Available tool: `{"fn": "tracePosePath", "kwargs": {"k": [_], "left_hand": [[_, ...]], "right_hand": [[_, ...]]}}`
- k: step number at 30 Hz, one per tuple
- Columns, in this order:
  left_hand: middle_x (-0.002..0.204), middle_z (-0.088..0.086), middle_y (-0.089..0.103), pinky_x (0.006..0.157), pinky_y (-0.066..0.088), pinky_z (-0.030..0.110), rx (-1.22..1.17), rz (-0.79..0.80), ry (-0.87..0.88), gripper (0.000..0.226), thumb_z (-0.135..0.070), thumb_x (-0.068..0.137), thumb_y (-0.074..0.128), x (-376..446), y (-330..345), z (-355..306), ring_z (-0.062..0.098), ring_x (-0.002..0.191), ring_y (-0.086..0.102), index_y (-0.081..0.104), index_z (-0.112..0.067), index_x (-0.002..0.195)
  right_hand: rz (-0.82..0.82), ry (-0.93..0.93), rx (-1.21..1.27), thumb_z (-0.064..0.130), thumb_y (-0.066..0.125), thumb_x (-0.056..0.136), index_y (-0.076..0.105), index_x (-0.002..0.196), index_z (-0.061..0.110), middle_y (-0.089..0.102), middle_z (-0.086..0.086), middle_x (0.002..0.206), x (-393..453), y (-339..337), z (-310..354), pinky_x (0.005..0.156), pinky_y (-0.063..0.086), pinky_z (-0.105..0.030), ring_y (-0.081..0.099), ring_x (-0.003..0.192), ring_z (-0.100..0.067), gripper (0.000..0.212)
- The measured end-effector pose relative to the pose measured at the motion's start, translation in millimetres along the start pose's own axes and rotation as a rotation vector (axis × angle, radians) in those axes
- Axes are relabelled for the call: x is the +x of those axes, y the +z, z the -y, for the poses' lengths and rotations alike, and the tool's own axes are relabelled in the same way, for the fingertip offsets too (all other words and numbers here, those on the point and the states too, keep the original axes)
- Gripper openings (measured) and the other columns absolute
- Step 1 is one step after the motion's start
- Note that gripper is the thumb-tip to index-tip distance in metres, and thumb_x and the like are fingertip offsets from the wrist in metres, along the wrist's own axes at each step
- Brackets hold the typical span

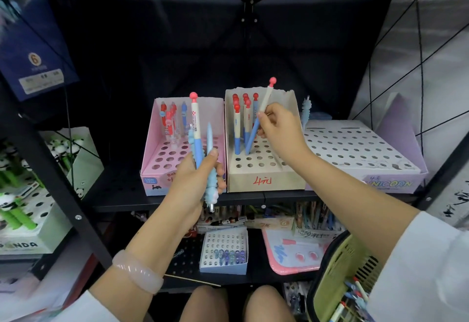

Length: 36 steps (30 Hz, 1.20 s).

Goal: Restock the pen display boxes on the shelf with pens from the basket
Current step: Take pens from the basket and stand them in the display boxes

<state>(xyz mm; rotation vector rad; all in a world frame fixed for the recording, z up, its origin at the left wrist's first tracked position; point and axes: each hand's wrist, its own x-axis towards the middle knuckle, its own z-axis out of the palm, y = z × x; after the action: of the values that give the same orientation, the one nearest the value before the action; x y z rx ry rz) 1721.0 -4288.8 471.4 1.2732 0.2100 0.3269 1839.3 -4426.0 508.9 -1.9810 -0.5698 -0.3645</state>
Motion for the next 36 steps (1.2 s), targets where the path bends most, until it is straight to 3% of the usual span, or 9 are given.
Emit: {"fn": "tracePosePath", "kwargs": {"k": [5,10,14,21,24,28,31,34,36], "left_hand": [[0.056,-0.003,0.055,0.04,0.043,0.021,0.011,0.008,0.0,0.014,-0.023,0.095,0.051,-1,-3,-1,0.011,0.042,0.049,0.049,-0.014,0.084],[0.053,-0.004,0.06,0.05,0.052,0.021,-0.038,0.013,0.028,0.019,-0.019,0.098,0.043,-1,-1,-1,0.01,0.048,0.059,0.052,-0.009,0.084],[0.055,-0.005,0.063,0.053,0.052,0.018,-0.055,0.034,0.04,0.022,-0.018,0.098,0.041,-2,2,-5,0.007,0.053,0.063,0.054,-0.009,0.083],[0.079,0.011,0.073,0.075,0.058,0.032,-0.263,0.043,-0.047,0.023,-0.021,0.097,0.045,5,27,-9,0.019,0.075,0.072,0.059,-0.004,0.089],[0.079,0.007,0.074,0.07,0.059,0.031,-0.265,0.058,-0.089,0.021,-0.022,0.095,0.049,4,42,-6,0.017,0.077,0.072,0.062,-0.006,0.09],[0.082,0.008,0.074,0.068,0.059,0.033,-0.252,0.099,-0.117,0.019,-0.022,0.096,0.049,1,64,-2,0.016,0.078,0.071,0.061,-0.009,0.097],[0.074,0.004,0.073,0.056,0.057,0.032,-0.137,0.163,-0.087,0.022,-0.025,0.098,0.043,0,75,0,0.017,0.068,0.071,0.06,-0.013,0.094],[0.06,0.001,0.068,0.046,0.051,0.024,0.037,0.165,-0.064,0.021,-0.027,0.099,0.041,2,84,5,0.014,0.044,0.06,0.053,-0.01,0.094],[0.053,-0.002,0.06,0.04,0.041,0.02,0.09,0.179,-0.078,0.021,-0.028,0.098,0.043,7,90,9,0.01,0.034,0.043,0.052,-0.009,0.098]], "right_hand": [[-0.036,-0.102,-0.105,0.023,0.05,0.096,0.051,0.085,0.019,0.06,0.003,0.075,5,4,-5,0.059,0.047,-0.008,0.061,0.07,-0.01,0.011],[0.22,-0.046,-0.254,0.02,0.053,0.094,0.055,0.088,0.015,0.061,-0.003,0.076,0,17,-17,0.063,0.05,-0.023,0.06,0.069,-0.016,0.008],[0.099,-0.05,-0.264,0.02,0.06,0.09,0.059,0.105,0.011,0.059,0.001,0.077,-6,15,-20,0.059,0.041,-0.018,0.058,0.069,-0.013,0.018],[0.145,-0.852,-0.428,0.009,0.058,0.085,0.065,0.115,0.012,0.061,-0.008,0.095,-47,-18,-7,0.06,0.05,-0.026,0.057,0.073,-0.016,0.031],[0.166,-0.971,-0.462,0.007,0.063,0.083,0.067,0.114,0.014,0.063,-0.012,0.103,-52,-27,-7,0.057,0.054,-0.038,0.062,0.082,-0.026,0.031],[0.041,-1.064,-0.545,0.007,0.066,0.08,0.072,0.098,0.009,0.067,-0.012,0.099,-52,-40,-11,0.052,0.05,-0.027,0.063,0.078,-0.024,0.019],[-0.009,-0.931,-0.409,0.009,0.059,0.083,0.069,0.098,0.003,0.069,-0.01,0.1,-54,-51,-16,0.064,0.052,-0.028,0.065,0.083,-0.02,0.019],[-0.089,-0.441,-0.14,0.022,0.053,0.09,0.056,0.106,0.009,0.066,-0.003,0.094,-45,-71,-19,0.067,0.054,-0.037,0.063,0.077,-0.015,0.021],[-0.165,-0.279,-0.071,0.024,0.05,0.094,0.048,0.104,0.016,0.061,0.008,0.085,-27,-89,-29,0.063,0.049,-0.022,0.06,0.071,-0.002,0.013]]}}
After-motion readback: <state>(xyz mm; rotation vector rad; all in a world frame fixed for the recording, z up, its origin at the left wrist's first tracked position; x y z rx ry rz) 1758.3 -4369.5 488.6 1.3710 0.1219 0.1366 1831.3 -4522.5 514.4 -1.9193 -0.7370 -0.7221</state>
